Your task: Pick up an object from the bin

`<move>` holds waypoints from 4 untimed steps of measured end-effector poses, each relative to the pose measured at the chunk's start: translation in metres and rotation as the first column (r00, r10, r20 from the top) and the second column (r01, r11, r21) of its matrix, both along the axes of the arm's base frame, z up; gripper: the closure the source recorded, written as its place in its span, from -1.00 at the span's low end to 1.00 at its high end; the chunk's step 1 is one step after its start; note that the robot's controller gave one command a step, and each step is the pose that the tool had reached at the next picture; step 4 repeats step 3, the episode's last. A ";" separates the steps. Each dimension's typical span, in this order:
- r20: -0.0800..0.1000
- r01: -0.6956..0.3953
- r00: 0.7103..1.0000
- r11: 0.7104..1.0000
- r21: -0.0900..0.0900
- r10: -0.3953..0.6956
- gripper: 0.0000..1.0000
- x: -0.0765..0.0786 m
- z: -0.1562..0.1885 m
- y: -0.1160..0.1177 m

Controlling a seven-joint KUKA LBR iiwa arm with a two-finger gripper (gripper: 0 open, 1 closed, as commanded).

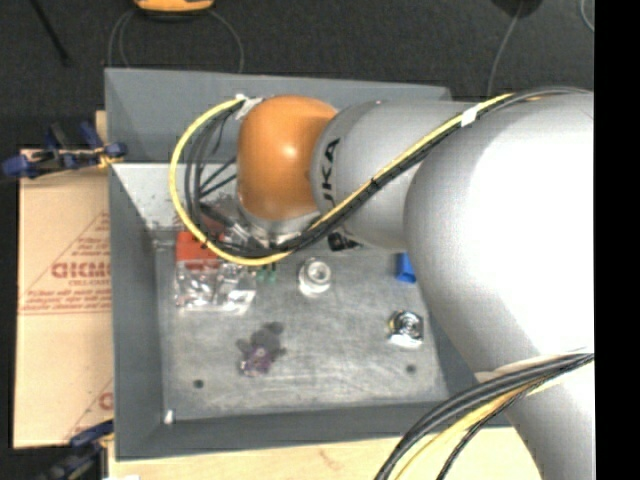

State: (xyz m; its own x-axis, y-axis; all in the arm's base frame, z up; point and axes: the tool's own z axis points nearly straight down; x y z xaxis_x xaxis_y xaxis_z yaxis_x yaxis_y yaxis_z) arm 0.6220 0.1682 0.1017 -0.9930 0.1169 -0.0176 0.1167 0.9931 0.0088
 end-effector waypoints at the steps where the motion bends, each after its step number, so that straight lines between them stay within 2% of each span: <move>1: -0.014 -0.050 0.999 0.999 -0.006 0.050 1.00 -0.007 0.039 0.023; 2: -0.015 -0.042 0.999 0.999 -0.005 0.042 1.00 -0.005 0.080 0.035; 3: -0.014 -0.273 0.962 0.962 -0.009 0.273 1.00 0.011 0.115 0.026; 4: -0.014 -0.273 0.962 0.962 -0.009 0.273 1.00 0.011 0.115 0.026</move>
Offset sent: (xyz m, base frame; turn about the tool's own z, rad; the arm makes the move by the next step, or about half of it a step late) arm -0.0082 0.0228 0.0372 -0.0503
